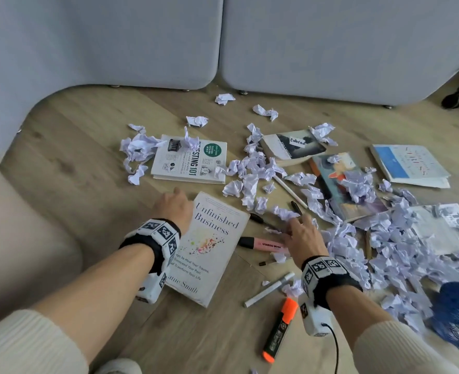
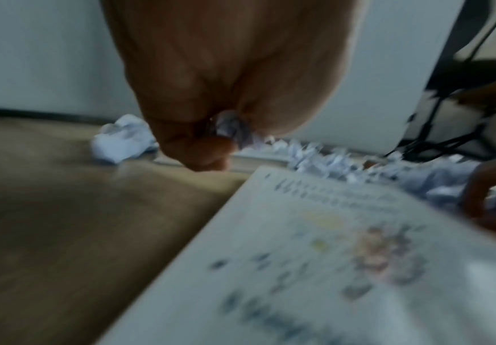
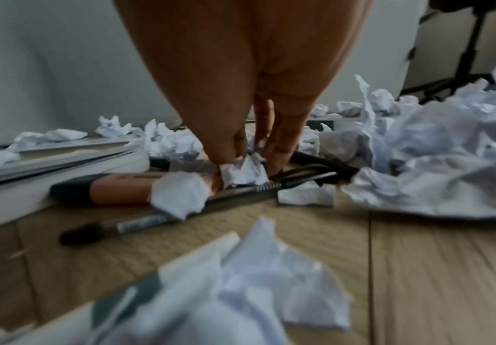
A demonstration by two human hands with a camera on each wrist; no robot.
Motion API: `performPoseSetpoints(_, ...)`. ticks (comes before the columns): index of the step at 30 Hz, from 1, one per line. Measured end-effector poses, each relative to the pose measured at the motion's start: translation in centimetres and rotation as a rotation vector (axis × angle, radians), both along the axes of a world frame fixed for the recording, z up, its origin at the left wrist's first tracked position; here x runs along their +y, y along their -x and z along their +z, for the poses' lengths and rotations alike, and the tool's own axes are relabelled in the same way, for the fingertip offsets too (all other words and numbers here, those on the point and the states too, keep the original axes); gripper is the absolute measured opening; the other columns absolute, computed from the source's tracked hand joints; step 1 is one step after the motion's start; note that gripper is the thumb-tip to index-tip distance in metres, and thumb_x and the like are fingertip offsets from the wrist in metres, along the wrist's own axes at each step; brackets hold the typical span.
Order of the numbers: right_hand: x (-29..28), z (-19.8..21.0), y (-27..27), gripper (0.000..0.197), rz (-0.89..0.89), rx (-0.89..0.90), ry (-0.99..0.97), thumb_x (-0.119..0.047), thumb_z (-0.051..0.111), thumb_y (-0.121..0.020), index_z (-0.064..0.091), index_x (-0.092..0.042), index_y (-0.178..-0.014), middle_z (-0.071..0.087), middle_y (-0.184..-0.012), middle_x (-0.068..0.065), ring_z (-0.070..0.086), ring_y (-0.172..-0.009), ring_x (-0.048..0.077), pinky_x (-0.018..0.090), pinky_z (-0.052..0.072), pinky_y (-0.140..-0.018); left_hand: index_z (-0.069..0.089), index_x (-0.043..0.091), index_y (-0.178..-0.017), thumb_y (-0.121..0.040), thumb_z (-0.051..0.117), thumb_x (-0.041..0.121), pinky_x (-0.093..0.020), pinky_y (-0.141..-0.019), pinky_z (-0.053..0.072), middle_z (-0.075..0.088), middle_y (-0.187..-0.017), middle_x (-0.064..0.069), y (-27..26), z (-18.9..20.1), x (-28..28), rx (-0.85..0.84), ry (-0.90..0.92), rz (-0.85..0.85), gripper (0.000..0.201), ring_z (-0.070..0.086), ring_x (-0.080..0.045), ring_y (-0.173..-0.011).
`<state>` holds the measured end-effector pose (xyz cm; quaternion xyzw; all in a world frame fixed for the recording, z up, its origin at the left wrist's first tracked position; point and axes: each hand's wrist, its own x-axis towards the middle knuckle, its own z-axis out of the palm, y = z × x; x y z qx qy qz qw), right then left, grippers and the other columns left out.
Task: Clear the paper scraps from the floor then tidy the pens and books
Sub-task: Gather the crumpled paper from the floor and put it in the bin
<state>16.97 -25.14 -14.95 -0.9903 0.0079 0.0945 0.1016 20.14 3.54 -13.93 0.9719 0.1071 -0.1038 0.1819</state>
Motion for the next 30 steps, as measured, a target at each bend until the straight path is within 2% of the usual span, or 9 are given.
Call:
performPoseSetpoints(5, -0.8, 0.8, 1.4, 0.022, -0.145, -0.199, -0.206, 0.0, 0.05, -0.09, 0.056, -0.006, -0.109, 0.056, -0.11, 0.009, 0.058, -0.085, 0.025, 0.032, 0.047, -0.072, 0.043, 0.006, -0.105, -0.095, 0.041, 0.016, -0.034, -0.053, 0.039, 0.053, -0.074, -0.009, 1.2, 2.3, -7.5, -0.212, 0.185, -0.306, 0.014, 0.052, -0.028, -0.063)
performPoseSetpoints(7, -1.4, 1.1, 2.3, 0.022, -0.189, -0.244, -0.263, -0.002, 0.049, -0.09, 0.058, -0.007, -0.11, 0.059, -0.104, 0.007, 0.056, -0.088, 0.025, 0.035, 0.046, -0.076, 0.043, 0.008, -0.109, -0.095, 0.04, 0.012, -0.032, -0.049, 0.039, 0.056, -0.075, -0.008, 2.1, 1.7, -10.3, -0.188, 0.226, -0.437, 0.014, 0.051, -0.026, -0.058)
performPoseSetpoints(9, -2.1, 1.3, 3.2, 0.019, -0.232, -0.244, -0.316, -0.007, 0.047, -0.091, 0.063, -0.007, -0.101, 0.06, -0.099, 0.006, 0.056, -0.09, 0.025, 0.032, 0.042, -0.078, 0.047, 0.007, -0.109, -0.098, 0.038, 0.017, -0.033, -0.055, 0.045, 0.061, -0.088, -0.012, 3.0, 0.6, -12.5, -0.111, 0.168, -0.492, 0.018, 0.055, -0.025, -0.066)
performPoseSetpoints(13, -3.0, 1.5, 5.8, 0.027, -0.278, -0.125, -0.325, -0.024, 0.039, -0.095, 0.057, -0.008, -0.083, 0.056, -0.091, 0.006, 0.053, -0.089, 0.026, 0.032, 0.035, -0.075, 0.054, 0.005, -0.11, -0.099, 0.043, 0.036, -0.034, -0.07, 0.042, 0.058, -0.112, -0.013, 3.7, -1.0, -15.4, 0.0, -0.003, -0.405, 0.035, 0.06, -0.03, -0.097)
performPoseSetpoints(16, -2.4, 0.4, 8.2, 0.037, -0.227, -0.017, -0.191, -0.051, 0.048, -0.092, 0.048, -0.014, -0.097, 0.049, -0.097, 0.001, 0.047, -0.089, 0.016, 0.03, 0.04, -0.077, 0.051, 0.003, -0.118, -0.091, 0.055, 0.05, -0.031, -0.075, 0.047, 0.053, -0.115, -0.011, 3.4, -1.7, -16.5, -0.024, -0.059, -0.34, 0.055, 0.06, -0.024, -0.097)
performPoseSetpoints(19, -1.6, -1.1, 9.9, 0.063, -0.109, -0.107, -0.067, -0.066, 0.057, -0.078, 0.047, -0.013, -0.11, 0.034, -0.101, -0.001, 0.042, -0.087, 0.016, 0.03, 0.047, -0.076, 0.044, 0.0, -0.124, -0.087, 0.057, 0.057, -0.03, -0.074, 0.05, 0.051, -0.115, -0.012, 2.9, -2.1, -17.8, -0.017, -0.11, -0.294, 0.07, 0.062, -0.023, -0.094)
performPoseSetpoints(23, -1.8, -2.3, 10.0, 0.06, -0.047, -0.12, -0.008, -0.06, 0.05, -0.086, 0.039, -0.014, -0.123, 0.037, -0.105, 0.005, 0.047, -0.086, 0.021, 0.028, 0.045, -0.075, 0.042, 0.002, -0.122, -0.096, 0.051, 0.041, -0.034, -0.072, 0.049, 0.054, -0.117, -0.017, 1.9, -2.9, -19.0, 0.001, -0.12, -0.27, 0.048, 0.062, -0.026, -0.097)
performPoseSetpoints(27, -2.5, -2.5, 9.4, 0.041, 0.007, -0.117, -0.125, -0.039, 0.054, -0.093, 0.047, -0.006, -0.116, 0.04, -0.099, 0.006, 0.046, -0.079, 0.021, 0.028, 0.041, -0.068, 0.047, 0.004, -0.118, -0.098, 0.036, 0.008, -0.038, -0.073, 0.046, 0.059, -0.114, -0.017, 1.3, -2.9, -18.4, -0.011, -0.209, -0.495, 0.023, 0.059, -0.033, -0.102)
performPoseSetpoints(30, -2.8, -2.4, 9.0, 0.026, 0.018, -0.159, -0.083, -0.028, 0.046, -0.096, 0.052, -0.005, -0.104, 0.042, -0.101, 0.01, 0.05, -0.083, 0.026, 0.033, 0.048, -0.068, 0.05, 0.004, -0.113, -0.097, 0.04, 0.007, -0.039, -0.072, 0.046, 0.062, -0.11, -0.016, 0.8, -2.6, -17.5, 0.005, -0.147, -0.599, 0.019, 0.061, -0.033, -0.097)
